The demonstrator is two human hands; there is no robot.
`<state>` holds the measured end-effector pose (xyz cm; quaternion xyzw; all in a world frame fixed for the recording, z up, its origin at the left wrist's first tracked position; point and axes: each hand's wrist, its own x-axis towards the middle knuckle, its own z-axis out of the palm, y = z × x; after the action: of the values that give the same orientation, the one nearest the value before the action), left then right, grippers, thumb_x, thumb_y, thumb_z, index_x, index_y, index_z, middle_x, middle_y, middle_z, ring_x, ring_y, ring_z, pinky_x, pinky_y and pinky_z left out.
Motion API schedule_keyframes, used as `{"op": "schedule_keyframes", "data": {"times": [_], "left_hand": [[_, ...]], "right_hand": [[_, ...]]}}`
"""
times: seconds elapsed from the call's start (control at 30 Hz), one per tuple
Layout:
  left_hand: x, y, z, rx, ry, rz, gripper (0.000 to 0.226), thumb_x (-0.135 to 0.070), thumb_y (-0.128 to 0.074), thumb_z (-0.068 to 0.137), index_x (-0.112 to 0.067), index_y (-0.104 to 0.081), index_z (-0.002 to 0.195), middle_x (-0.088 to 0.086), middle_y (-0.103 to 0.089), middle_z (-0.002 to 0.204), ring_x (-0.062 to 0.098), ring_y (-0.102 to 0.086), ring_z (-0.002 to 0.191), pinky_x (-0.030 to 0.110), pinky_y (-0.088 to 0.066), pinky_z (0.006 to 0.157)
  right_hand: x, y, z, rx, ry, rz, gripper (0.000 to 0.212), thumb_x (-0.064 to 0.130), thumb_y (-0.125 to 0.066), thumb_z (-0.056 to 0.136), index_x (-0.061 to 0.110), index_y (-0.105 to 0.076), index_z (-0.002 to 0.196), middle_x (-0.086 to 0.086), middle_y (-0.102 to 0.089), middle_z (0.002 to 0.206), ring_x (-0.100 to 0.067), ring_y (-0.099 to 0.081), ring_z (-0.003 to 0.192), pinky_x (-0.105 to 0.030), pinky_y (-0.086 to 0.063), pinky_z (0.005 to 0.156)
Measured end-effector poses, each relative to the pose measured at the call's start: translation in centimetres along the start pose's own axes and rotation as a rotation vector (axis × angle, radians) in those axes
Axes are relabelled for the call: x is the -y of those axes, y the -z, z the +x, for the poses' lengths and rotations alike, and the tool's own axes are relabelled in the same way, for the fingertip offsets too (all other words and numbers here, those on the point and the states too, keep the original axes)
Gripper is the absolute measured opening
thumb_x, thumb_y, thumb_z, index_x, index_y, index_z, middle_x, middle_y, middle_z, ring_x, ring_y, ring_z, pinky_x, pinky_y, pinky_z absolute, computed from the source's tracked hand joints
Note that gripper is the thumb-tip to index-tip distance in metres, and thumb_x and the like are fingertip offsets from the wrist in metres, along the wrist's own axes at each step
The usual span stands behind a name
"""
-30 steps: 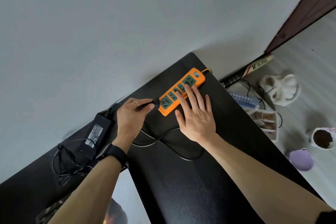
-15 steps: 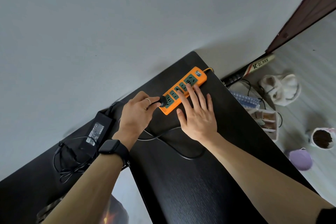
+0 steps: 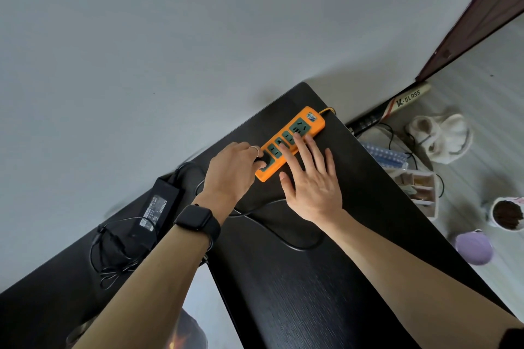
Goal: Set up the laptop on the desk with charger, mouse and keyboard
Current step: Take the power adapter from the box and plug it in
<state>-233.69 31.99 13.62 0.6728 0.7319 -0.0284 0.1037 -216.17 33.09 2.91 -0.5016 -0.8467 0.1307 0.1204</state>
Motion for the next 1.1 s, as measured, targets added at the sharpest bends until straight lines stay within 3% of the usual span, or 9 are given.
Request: {"op": "schedule_keyframes", "data": {"times": [0.4,0.63,0.83,1.1], "left_hand": [[-1.4,0.8,0.9,0.136,0.018,0.042,0.029,-0.034,-0.051,0.101,-0.022,-0.065,0.124,-0.003,-0.069,0.105,0.019,-0.064,0.093,0.031,-0.053,0.077],[-1.0,0.9,1.1,0.163,-0.009,0.023,0.032,-0.034,-0.051,0.101,-0.023,-0.063,0.128,-0.006,-0.068,0.113,0.016,-0.063,0.102,0.025,-0.047,0.079],[1.2,2.2,4.0,0.164,0.088,0.073,0.032,-0.035,-0.053,0.1,-0.028,-0.063,0.129,-0.003,-0.068,0.122,0.023,-0.063,0.108,0.039,-0.051,0.088],[-0.4,0.3,2.7,0.097,0.139,0.072,0.03,-0.032,-0.052,0.101,-0.023,-0.061,0.128,-0.003,-0.066,0.115,0.022,-0.064,0.1,0.036,-0.053,0.077]], "right_hand": [[0.0,0.1,-0.4,0.009,-0.021,-0.004,0.061,0.046,-0.036,0.102,0.028,-0.022,0.159,-0.005,-0.012,0.168,-0.024,-0.004,0.156,-0.057,-0.021,0.12],[0.0,0.2,-0.6,0.009,-0.02,-0.009,0.062,0.044,-0.039,0.101,0.028,-0.023,0.159,-0.005,-0.015,0.168,-0.025,-0.007,0.156,-0.057,-0.022,0.12],[0.7,0.2,0.6,0.025,-0.026,0.036,0.066,0.046,-0.037,0.101,0.029,-0.014,0.16,-0.002,-0.005,0.169,-0.02,-0.001,0.156,-0.055,-0.017,0.122],[0.0,0.0,0.2,0.085,-0.016,0.007,0.074,0.054,-0.036,0.099,0.029,-0.003,0.161,-0.003,0.003,0.169,-0.02,0.006,0.155,-0.055,-0.007,0.124]]}}
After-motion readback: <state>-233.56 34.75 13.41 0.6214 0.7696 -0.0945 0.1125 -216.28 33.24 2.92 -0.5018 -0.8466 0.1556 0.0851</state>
